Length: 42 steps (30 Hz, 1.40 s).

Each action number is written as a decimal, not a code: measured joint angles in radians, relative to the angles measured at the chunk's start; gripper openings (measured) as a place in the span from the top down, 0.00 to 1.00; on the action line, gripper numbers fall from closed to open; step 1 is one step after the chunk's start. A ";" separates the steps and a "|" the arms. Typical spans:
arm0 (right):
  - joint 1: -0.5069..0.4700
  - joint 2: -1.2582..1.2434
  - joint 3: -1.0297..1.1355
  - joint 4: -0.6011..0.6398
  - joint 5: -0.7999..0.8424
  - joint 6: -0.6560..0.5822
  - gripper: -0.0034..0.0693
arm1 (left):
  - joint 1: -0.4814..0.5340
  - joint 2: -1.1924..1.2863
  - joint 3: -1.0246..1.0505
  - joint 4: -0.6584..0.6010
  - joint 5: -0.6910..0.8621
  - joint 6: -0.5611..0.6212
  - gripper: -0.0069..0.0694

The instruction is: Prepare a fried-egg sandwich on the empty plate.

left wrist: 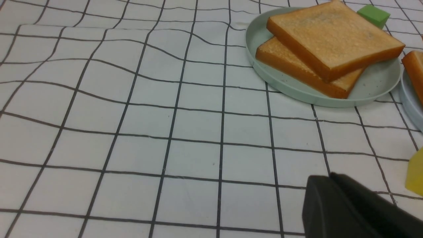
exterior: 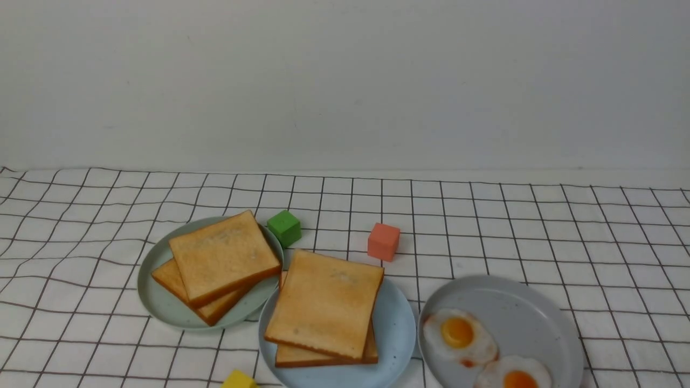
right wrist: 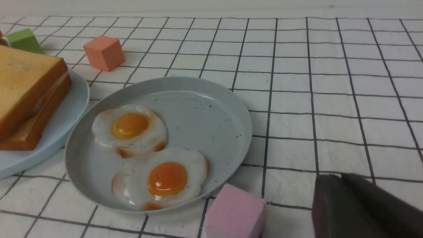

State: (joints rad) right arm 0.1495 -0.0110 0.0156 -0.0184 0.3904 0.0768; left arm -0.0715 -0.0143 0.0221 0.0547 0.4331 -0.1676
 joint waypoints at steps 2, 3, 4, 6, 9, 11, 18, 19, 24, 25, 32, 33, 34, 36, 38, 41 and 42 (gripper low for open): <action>0.000 0.000 0.000 0.000 0.000 0.000 0.87 | 0.000 0.000 0.000 0.000 0.000 0.000 0.88; 0.000 0.000 0.000 0.000 0.000 0.000 0.87 | 0.000 0.000 0.000 0.000 0.000 0.000 0.88; 0.000 0.000 0.000 0.000 0.000 0.000 0.87 | 0.000 0.000 0.000 0.000 0.000 0.000 0.87; 0.000 0.000 0.000 0.000 0.000 0.000 0.87 | 0.000 0.000 0.000 0.000 0.000 0.000 0.87; 0.000 0.000 0.000 0.000 0.000 0.000 0.86 | 0.000 0.000 0.000 0.000 0.000 0.000 0.87; 0.000 0.000 0.001 0.000 0.000 0.000 0.86 | 0.000 0.000 0.000 0.000 0.000 0.000 0.86; 0.000 0.000 0.001 0.000 0.000 0.000 0.85 | 0.000 0.000 0.000 0.000 0.000 0.000 0.86; 0.000 0.000 0.001 0.000 0.000 0.000 0.85 | 0.000 0.000 0.000 0.000 0.000 0.000 0.86; 0.000 0.000 0.001 0.000 0.000 -0.001 0.84 | 0.000 0.000 0.000 0.000 0.000 0.000 0.85; 0.000 0.000 0.001 0.000 0.000 -0.001 0.84 | 0.000 0.000 0.000 0.000 0.000 0.000 0.84; 0.000 0.000 0.001 0.000 0.000 -0.003 0.82 | 0.000 0.000 0.000 0.000 0.000 0.000 0.83; 0.000 0.000 0.001 0.000 0.000 -0.003 0.82 | 0.000 0.000 0.000 0.000 0.000 0.000 0.83; 0.000 0.000 0.001 0.000 0.000 -0.003 0.82 | 0.000 0.000 0.000 0.000 0.000 0.000 0.83; 0.000 0.000 0.001 0.000 0.000 -0.003 0.82 | 0.000 0.000 0.000 0.000 0.000 0.000 0.83; 0.000 0.000 0.001 0.000 0.000 -0.003 0.82 | 0.000 0.000 0.000 0.000 0.000 0.000 0.82; 0.000 0.000 0.001 0.000 0.000 -0.003 0.81 | 0.000 0.000 0.000 0.000 0.000 0.000 0.82; 0.000 0.000 0.001 0.000 0.000 -0.003 0.81 | 0.000 0.000 0.000 0.000 0.000 0.000 0.82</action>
State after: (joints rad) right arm 0.1495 -0.0110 0.0164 -0.0184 0.3904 0.0737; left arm -0.0715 -0.0143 0.0221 0.0547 0.4331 -0.1676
